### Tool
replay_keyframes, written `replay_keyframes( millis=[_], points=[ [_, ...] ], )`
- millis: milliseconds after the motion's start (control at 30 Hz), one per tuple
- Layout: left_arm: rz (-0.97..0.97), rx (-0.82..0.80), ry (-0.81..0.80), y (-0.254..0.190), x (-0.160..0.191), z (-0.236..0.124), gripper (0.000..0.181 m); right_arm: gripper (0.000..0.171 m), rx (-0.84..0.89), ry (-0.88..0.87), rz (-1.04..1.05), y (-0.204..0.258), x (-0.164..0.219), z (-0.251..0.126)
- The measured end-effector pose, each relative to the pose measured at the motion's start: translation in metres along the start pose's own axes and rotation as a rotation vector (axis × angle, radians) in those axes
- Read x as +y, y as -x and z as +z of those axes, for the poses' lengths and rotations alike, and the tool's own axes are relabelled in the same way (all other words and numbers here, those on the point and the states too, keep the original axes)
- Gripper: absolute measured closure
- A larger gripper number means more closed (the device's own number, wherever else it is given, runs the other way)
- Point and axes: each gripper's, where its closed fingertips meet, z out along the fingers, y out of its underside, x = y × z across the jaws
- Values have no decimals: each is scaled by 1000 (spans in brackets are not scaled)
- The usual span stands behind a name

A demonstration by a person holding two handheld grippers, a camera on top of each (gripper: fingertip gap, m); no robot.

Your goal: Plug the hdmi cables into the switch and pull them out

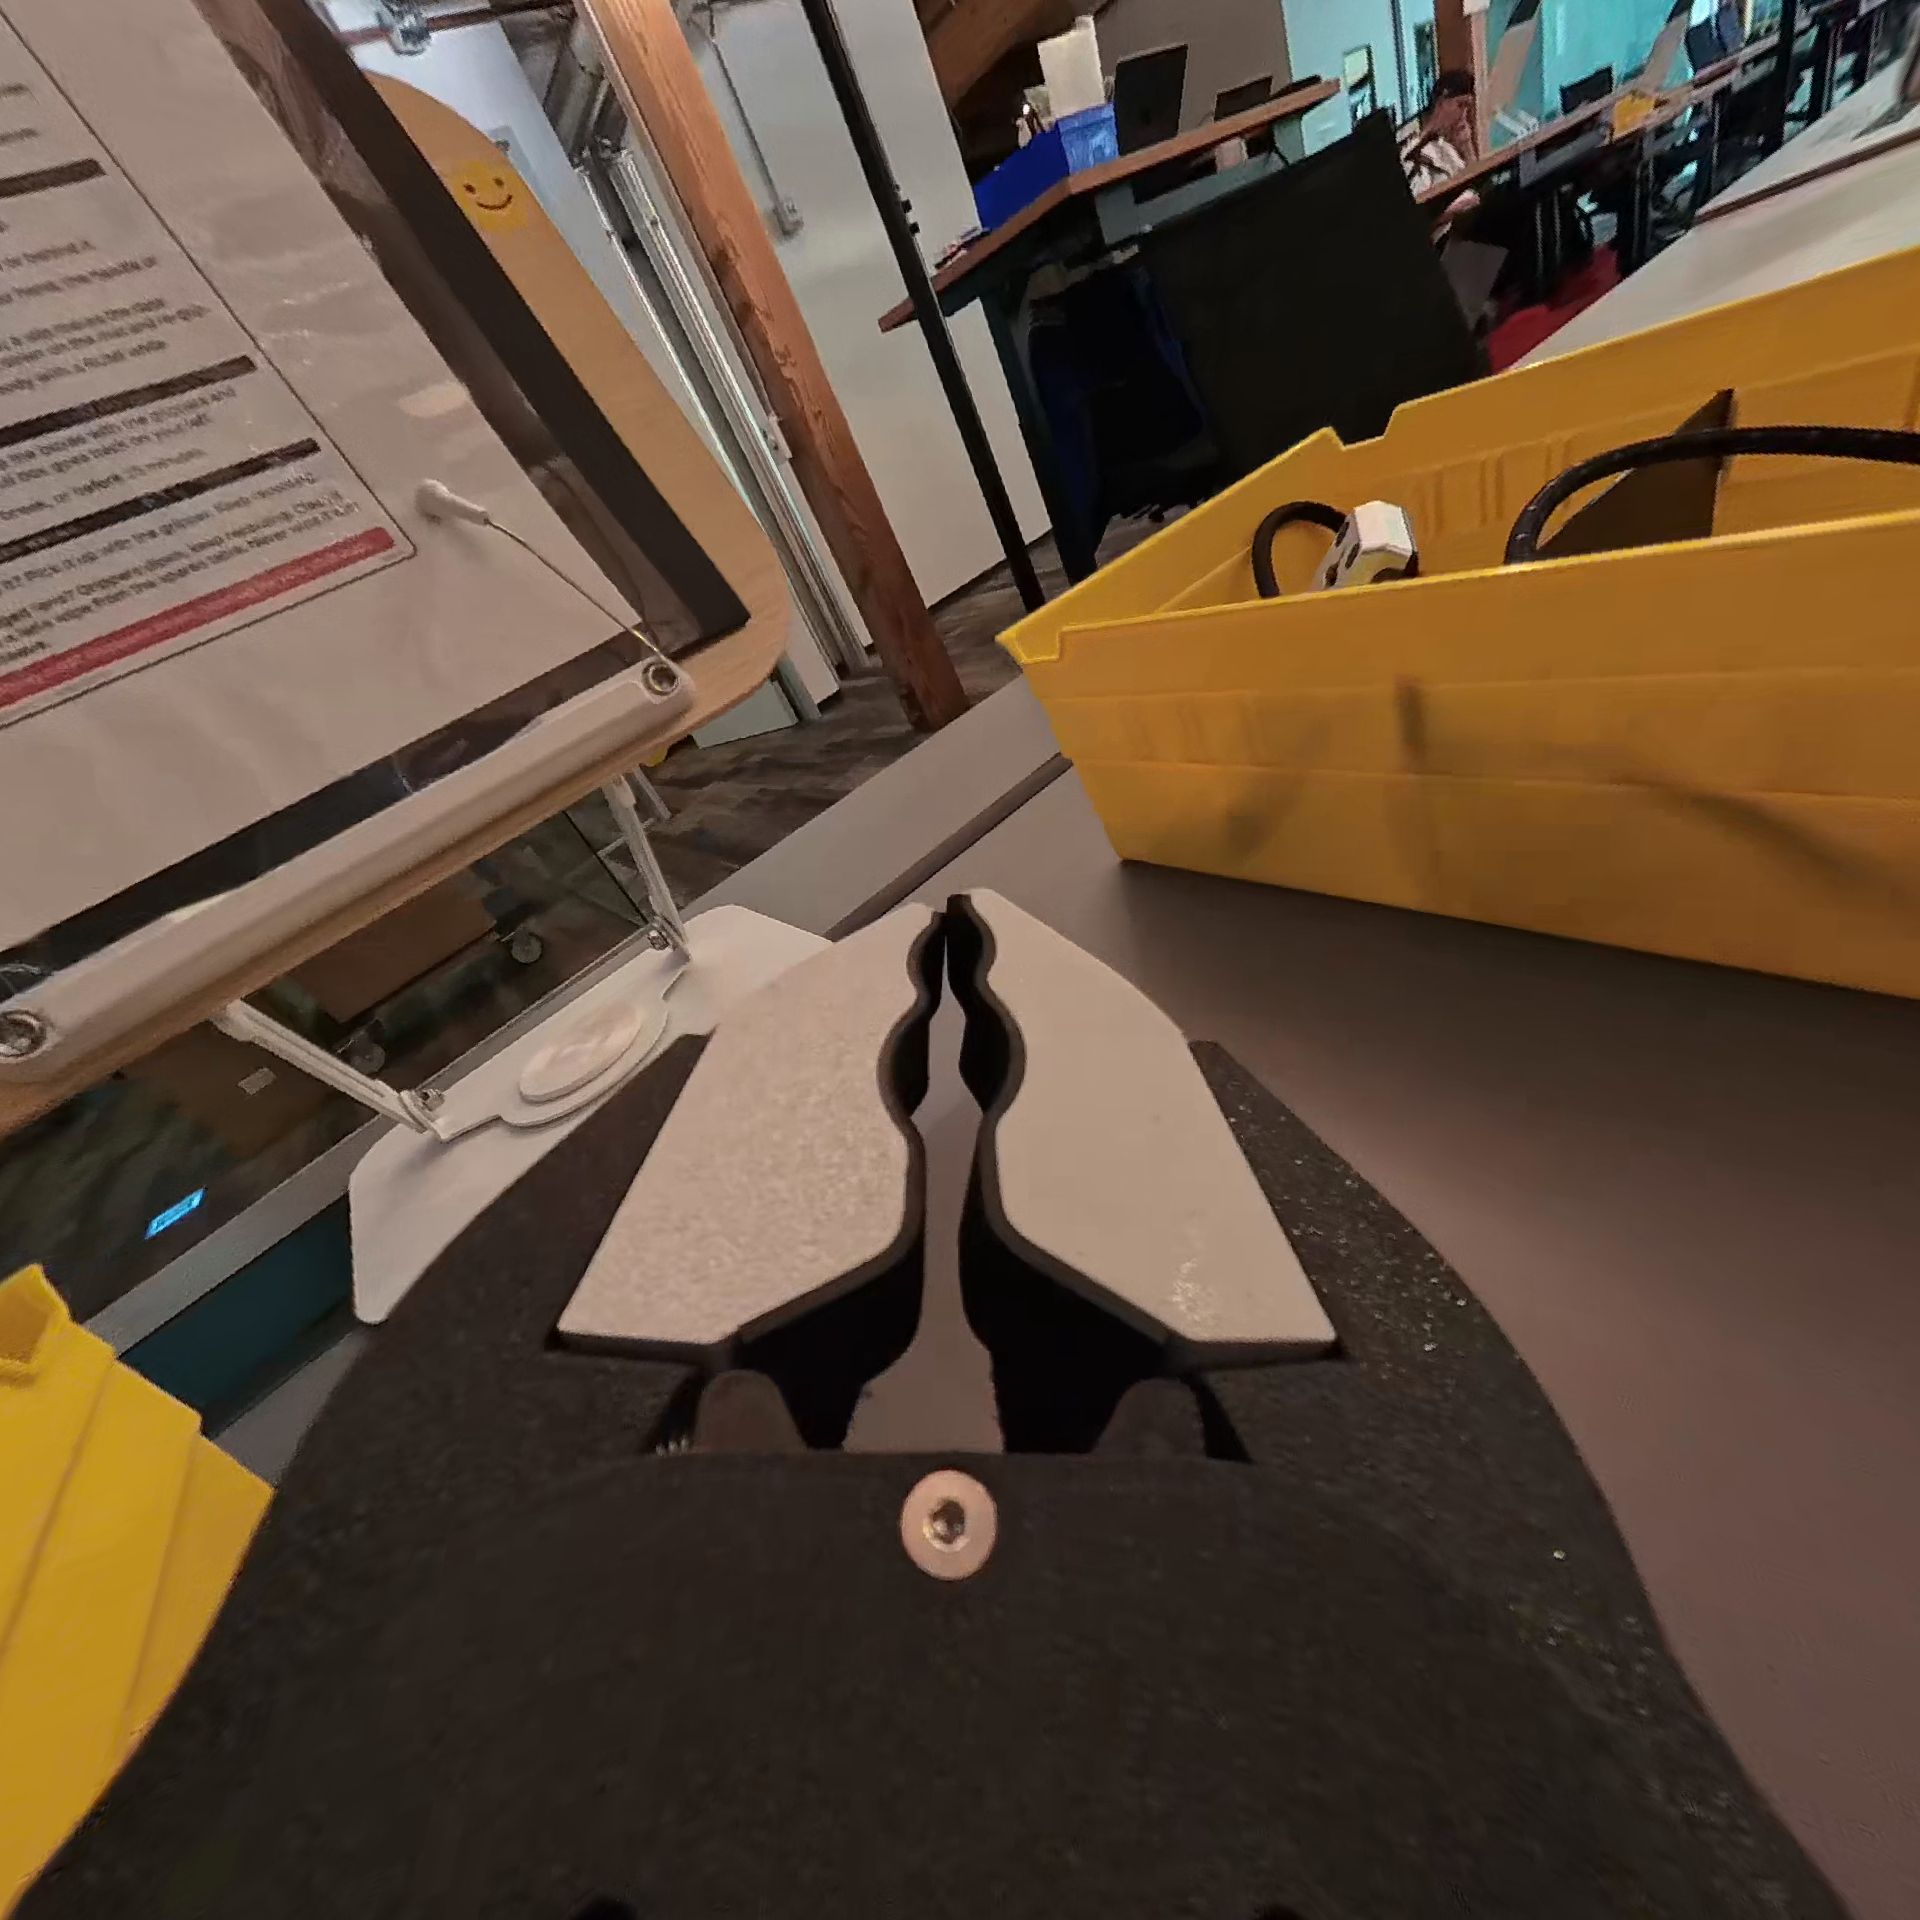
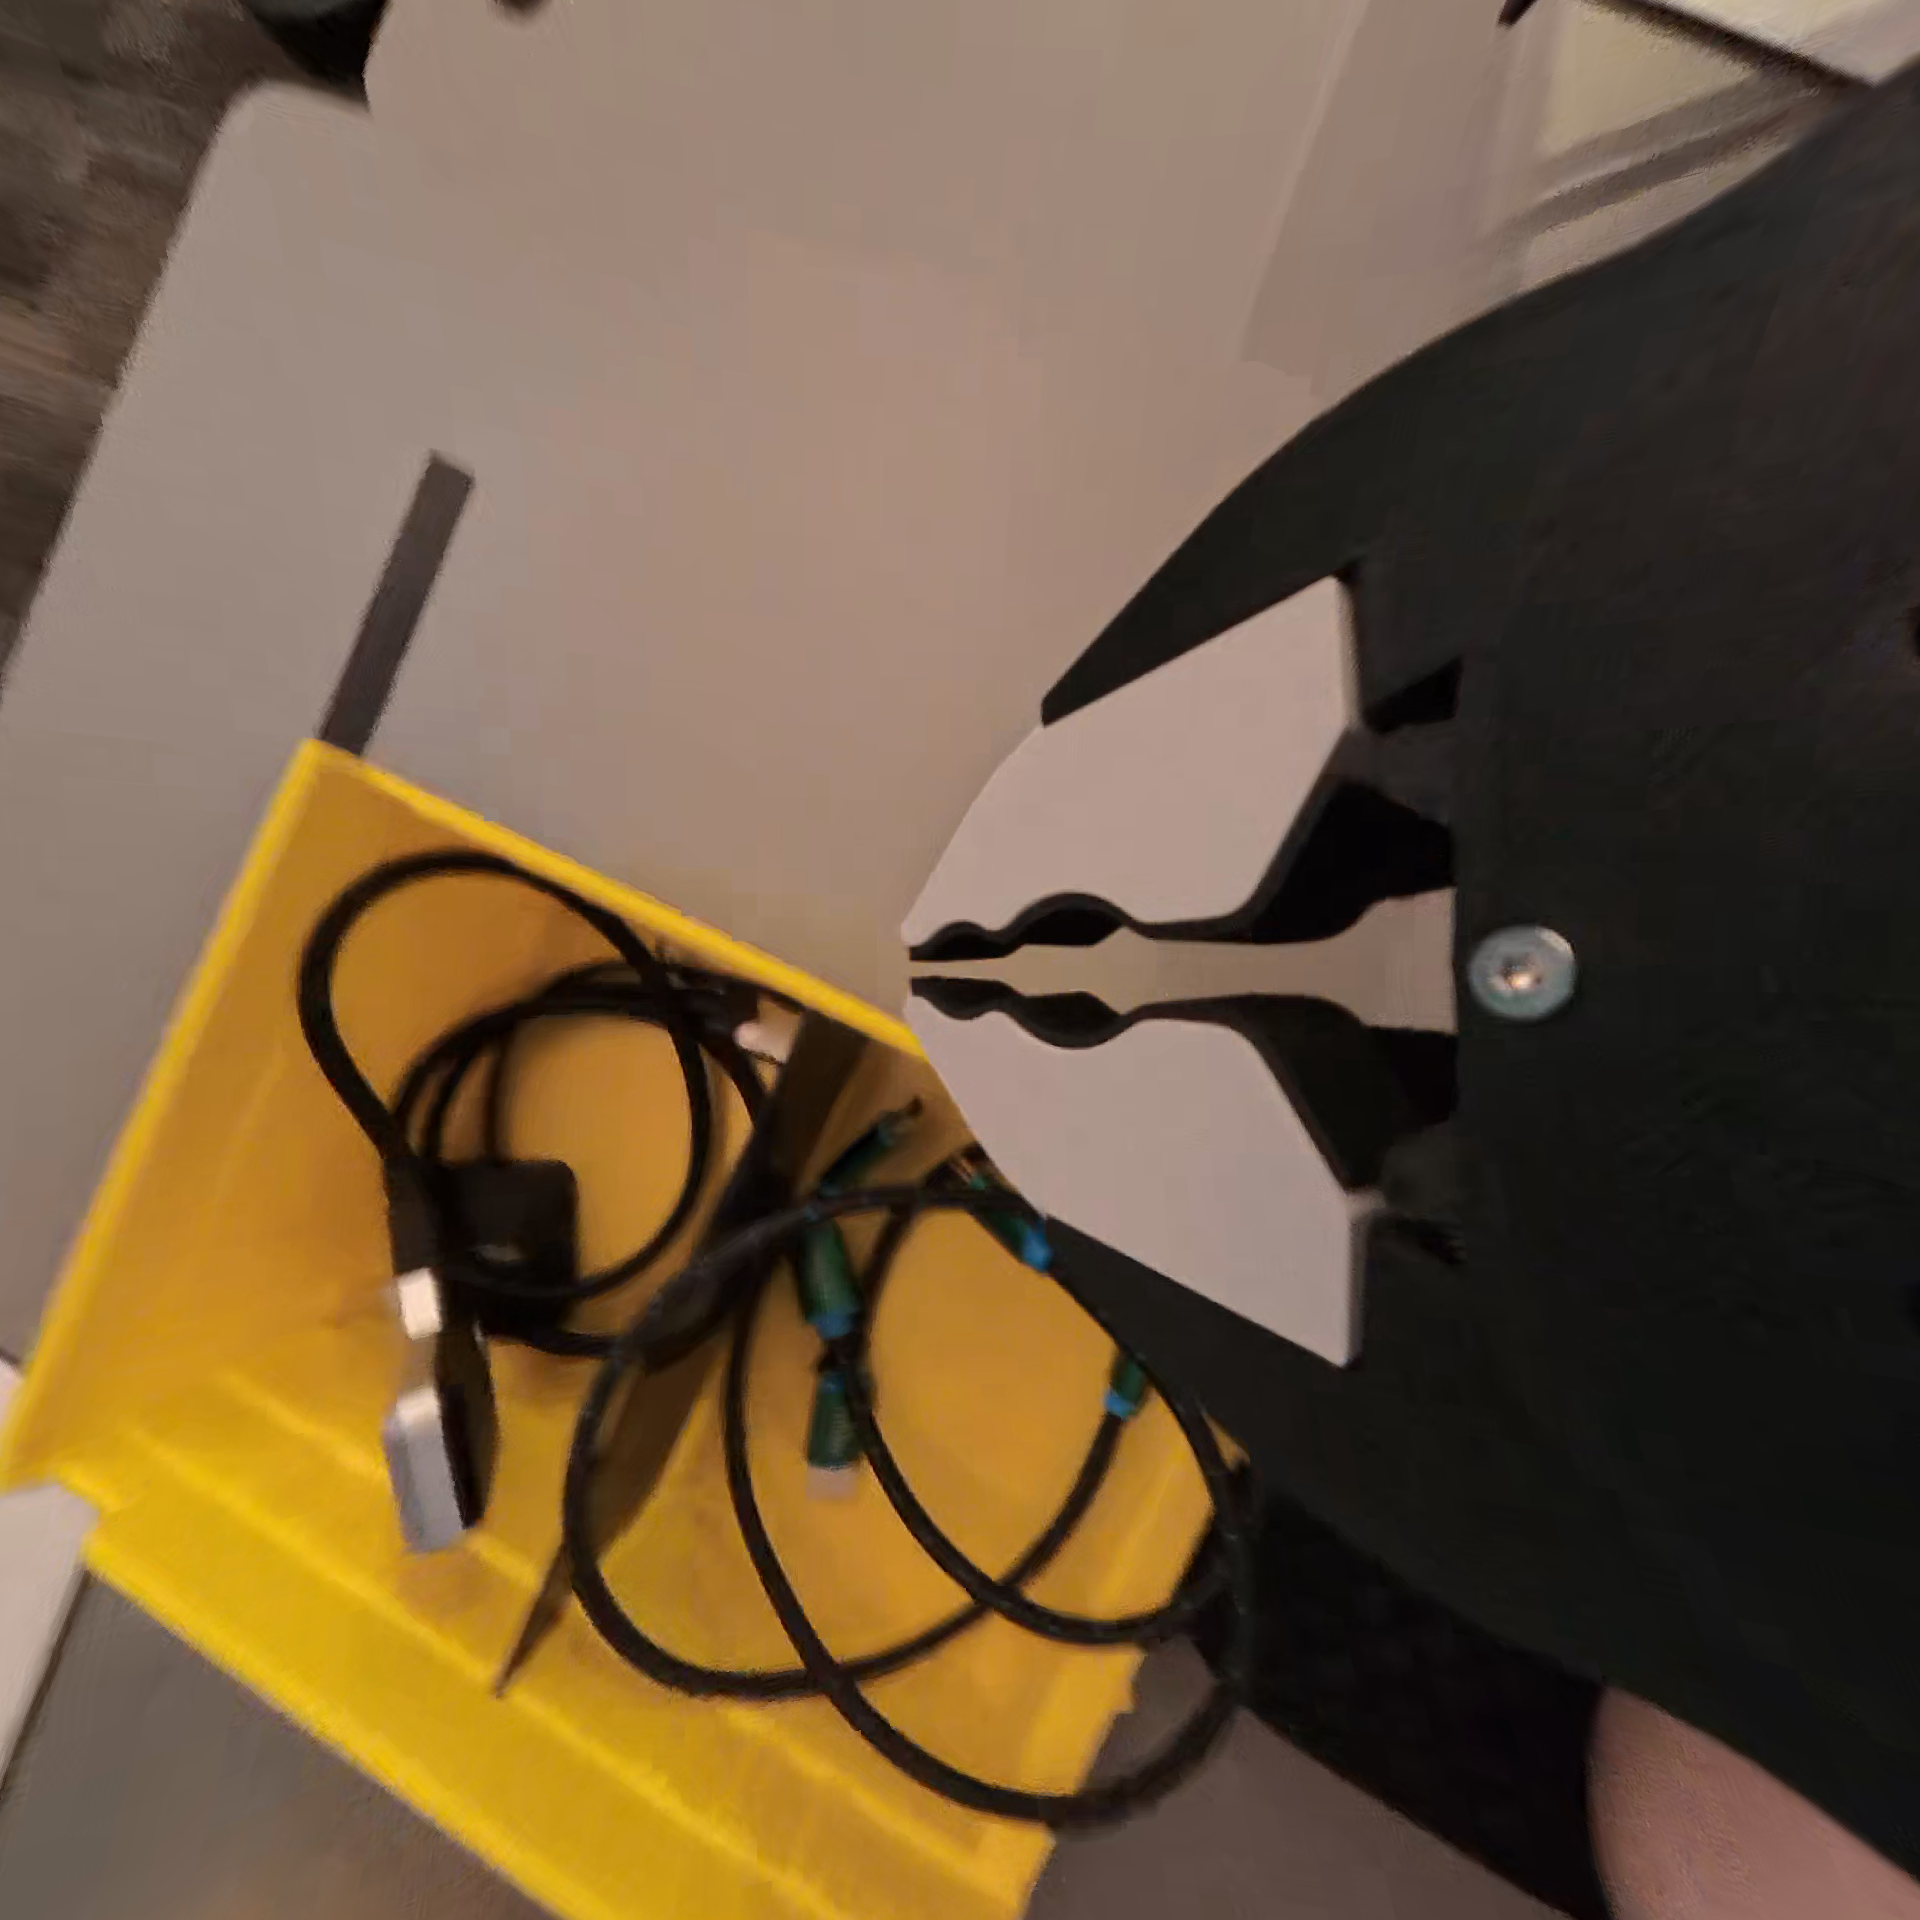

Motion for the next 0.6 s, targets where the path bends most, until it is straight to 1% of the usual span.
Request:
replay_keyframes(
  millis=[67,100,167,200,267,333,367,400,433,467,533,567,600],
  points=[
    [14,12,19,1,-12,-2,181,170,-93,40,4,19,6,-2],
    [9,39,45,2,-21,-3,181,170,-105,78,5,23,12,-2],
    [14,82,71,12,-53,-11,181,170,-96,186,-20,26,28,0],
    [43,100,87,21,-70,-18,181,170,-86,224,-20,25,32,2],
    [99,79,156,53,-97,-36,181,170,-74,232,22,21,29,8],
    [106,93,252,86,-106,-64,172,170,-79,208,67,18,22,14],
    [92,74,318,107,-103,-80,167,165,-78,214,80,17,21,17],
    [67,42,394,130,-93,-98,162,157,-70,225,86,15,23,20],
    [25,-1,488,154,-79,-118,158,149,-56,241,94,12,25,22],
    [-24,-57,593,178,-59,-139,146,143,-44,260,111,10,27,25],
    [-124,-163,810,218,-14,-185,121,140,-51,293,152,10,30,29],
    [-185,-200,890,231,7,-205,113,139,-48,307,169,10,31,31],
    [-256,-214,928,239,25,-220,109,138,-45,324,181,10,33,34]
  ],
)
